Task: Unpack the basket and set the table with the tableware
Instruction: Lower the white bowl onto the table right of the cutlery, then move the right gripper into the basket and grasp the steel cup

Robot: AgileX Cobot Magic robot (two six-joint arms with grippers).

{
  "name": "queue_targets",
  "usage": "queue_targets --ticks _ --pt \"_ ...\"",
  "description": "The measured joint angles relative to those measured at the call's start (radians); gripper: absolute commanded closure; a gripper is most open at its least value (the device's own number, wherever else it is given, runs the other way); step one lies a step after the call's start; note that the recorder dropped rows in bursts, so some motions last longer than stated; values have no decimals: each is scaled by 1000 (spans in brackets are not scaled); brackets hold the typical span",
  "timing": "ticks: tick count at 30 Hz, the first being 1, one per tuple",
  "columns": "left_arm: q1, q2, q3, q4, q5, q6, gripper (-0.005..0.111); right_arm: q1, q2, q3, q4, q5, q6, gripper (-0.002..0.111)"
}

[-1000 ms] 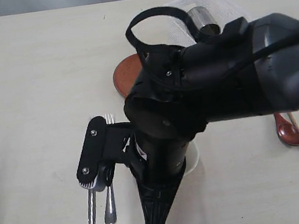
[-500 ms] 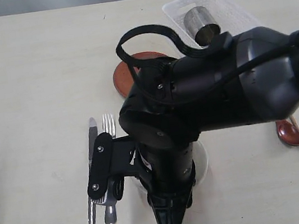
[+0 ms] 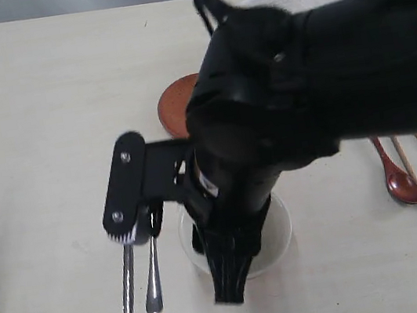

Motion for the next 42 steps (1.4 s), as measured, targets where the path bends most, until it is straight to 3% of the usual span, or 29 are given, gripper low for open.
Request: queue_targets --ticks 4,8,16,20,29,37,42 --pt "0 0 0 0 0 0 107 -36 -97 -21 -281 -21 224 60" --pt "0 0 0 0 0 0 107 -180 -132 -26 -549 -35 397 60" --pt "0 0 0 0 0 0 107 -535 -49 -26 -593 -180 420 60" --pt "0 0 0 0 0 0 107 -635 55 -26 -595 -247 384 60" --pt "0 0 0 0 0 0 107 -652 241 -27 -690 -550 324 60" --pt "0 0 0 0 0 0 107 -652 357 -92 -1011 -531 570 60" --pt "0 0 0 0 0 0 107 -652 368 -104 -1121 -534 623 60"
